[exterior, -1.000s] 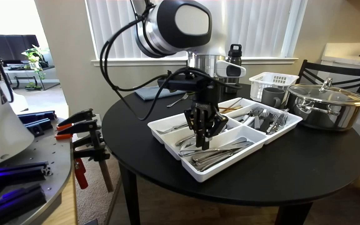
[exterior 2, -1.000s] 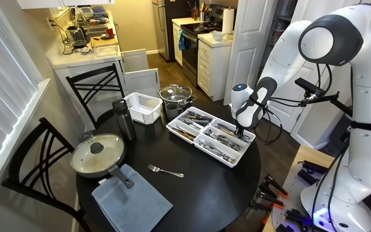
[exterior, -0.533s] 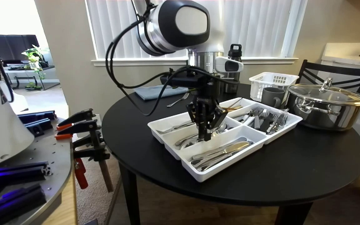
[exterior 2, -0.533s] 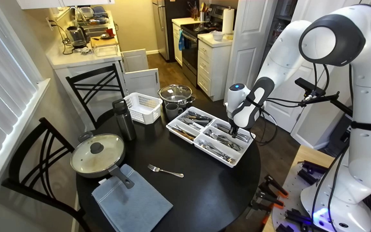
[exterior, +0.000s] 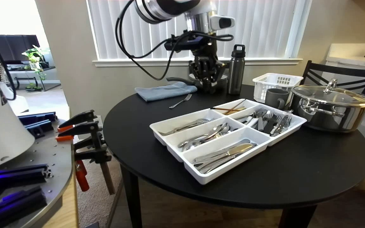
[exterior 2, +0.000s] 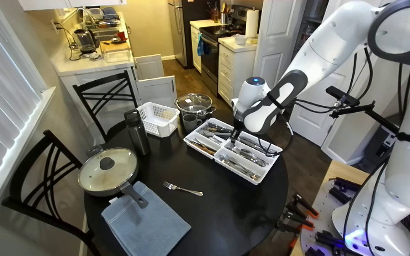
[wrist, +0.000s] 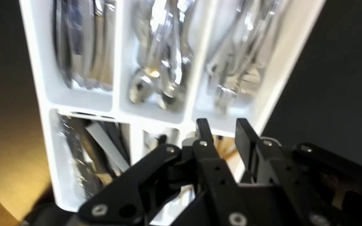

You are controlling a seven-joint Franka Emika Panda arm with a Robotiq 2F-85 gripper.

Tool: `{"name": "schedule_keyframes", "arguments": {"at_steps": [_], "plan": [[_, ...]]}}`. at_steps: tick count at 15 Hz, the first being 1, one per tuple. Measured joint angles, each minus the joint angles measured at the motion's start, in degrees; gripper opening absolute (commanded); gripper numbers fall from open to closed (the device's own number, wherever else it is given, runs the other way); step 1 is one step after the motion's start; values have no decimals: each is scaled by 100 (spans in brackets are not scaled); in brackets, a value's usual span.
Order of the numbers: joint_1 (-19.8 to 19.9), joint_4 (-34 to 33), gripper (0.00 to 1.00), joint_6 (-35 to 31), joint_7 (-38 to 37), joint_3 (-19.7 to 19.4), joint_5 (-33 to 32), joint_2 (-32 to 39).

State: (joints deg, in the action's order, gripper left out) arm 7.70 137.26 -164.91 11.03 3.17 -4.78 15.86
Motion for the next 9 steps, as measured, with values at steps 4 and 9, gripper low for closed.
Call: {"name": "schedule_keyframes", "arguments": {"at_steps": [4, 9], "plan": [[-62, -19, 84, 0, 740, 1327, 1178, -22], [-665, -282, 100, 0, 772, 1484, 951, 420]]}}
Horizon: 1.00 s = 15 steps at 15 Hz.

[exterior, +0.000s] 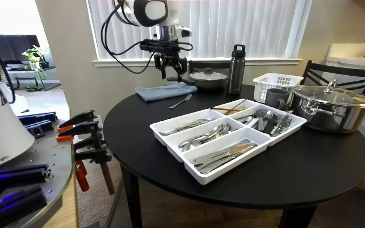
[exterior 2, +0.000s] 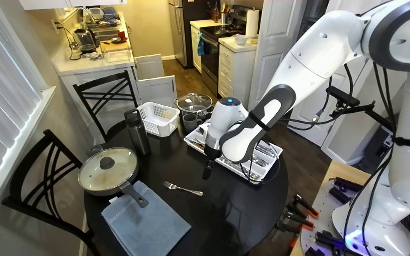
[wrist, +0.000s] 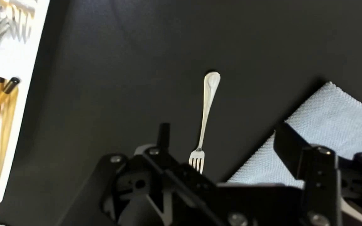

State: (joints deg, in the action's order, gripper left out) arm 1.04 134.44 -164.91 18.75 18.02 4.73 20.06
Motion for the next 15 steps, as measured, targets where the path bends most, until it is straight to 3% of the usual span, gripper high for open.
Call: {"name": "schedule_keyframes", "arguments": {"at_steps": [4, 6, 10, 15], "plan": [[-1375, -579, 100, 3, -1170, -1570, -1791, 484], [-1924, -1016, 100, 26, -1664, -2080, -2275, 857], [-2345, -1841, 100, 78, -2114, -2208, -2334, 1651], [-2371, -2650, 100, 312, -2310, -2118, -2124, 2352]]}}
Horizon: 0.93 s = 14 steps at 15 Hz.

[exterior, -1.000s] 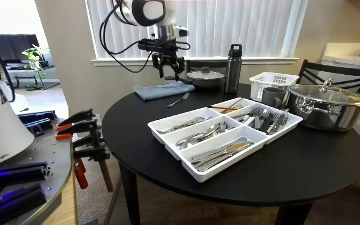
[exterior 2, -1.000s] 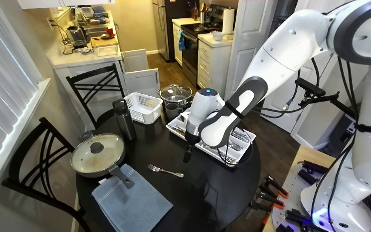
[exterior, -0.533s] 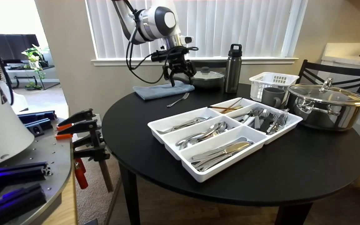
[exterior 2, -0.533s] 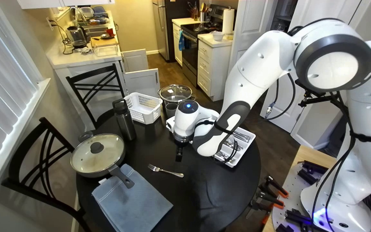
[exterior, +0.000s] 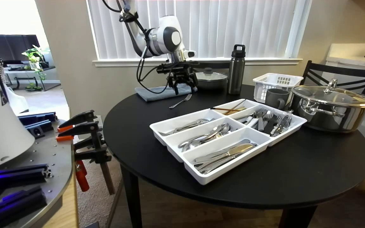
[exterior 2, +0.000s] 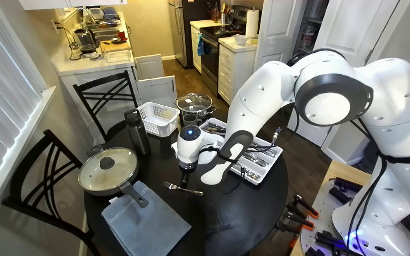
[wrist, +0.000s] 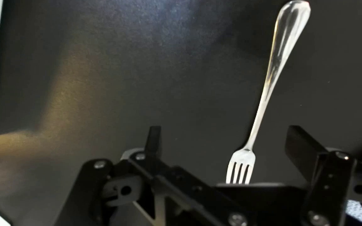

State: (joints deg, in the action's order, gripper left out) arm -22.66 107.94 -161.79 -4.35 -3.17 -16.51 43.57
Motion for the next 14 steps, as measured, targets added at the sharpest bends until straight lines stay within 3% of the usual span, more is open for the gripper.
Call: {"name": "schedule_keyframes", "arguments": {"at_steps": [5, 6, 8, 14], "plan": [[98, -507, 99, 257, -1, 229, 403, 369], [106, -580, 74, 292, -1, 275, 474, 419], [108, -695, 72, 355, -8, 331, 545, 504], [114, -863, 31, 411, -9, 353, 557, 709]]}}
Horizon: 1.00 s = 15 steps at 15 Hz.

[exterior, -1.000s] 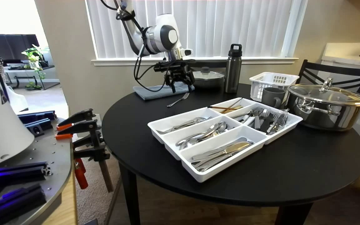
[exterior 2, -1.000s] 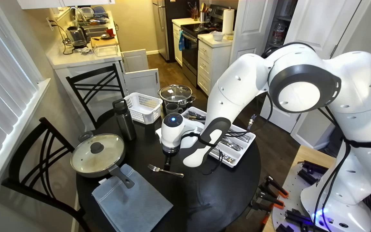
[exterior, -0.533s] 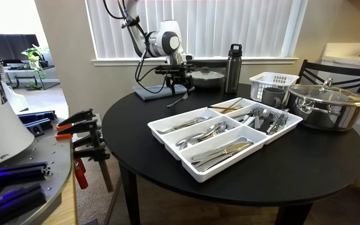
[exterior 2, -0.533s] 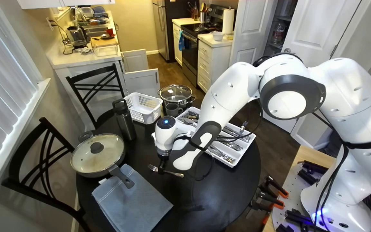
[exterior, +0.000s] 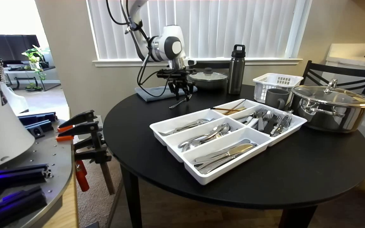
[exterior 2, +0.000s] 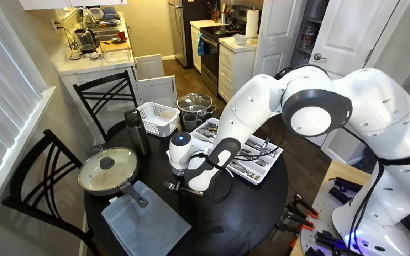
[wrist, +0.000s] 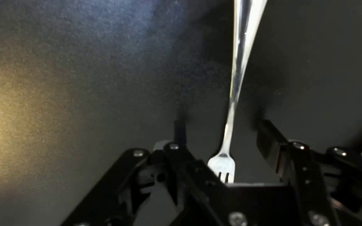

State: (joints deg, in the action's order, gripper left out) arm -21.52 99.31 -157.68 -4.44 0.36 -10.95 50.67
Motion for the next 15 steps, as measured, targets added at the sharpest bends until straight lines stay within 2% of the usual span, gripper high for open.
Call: {"name": "schedule_keyframes", "arguments": {"at_steps": [5, 15], "plan": [[22, -36, 2, 2, 0, 32, 7, 54], [186, -41, 1, 1, -156, -75, 17, -107]]}}
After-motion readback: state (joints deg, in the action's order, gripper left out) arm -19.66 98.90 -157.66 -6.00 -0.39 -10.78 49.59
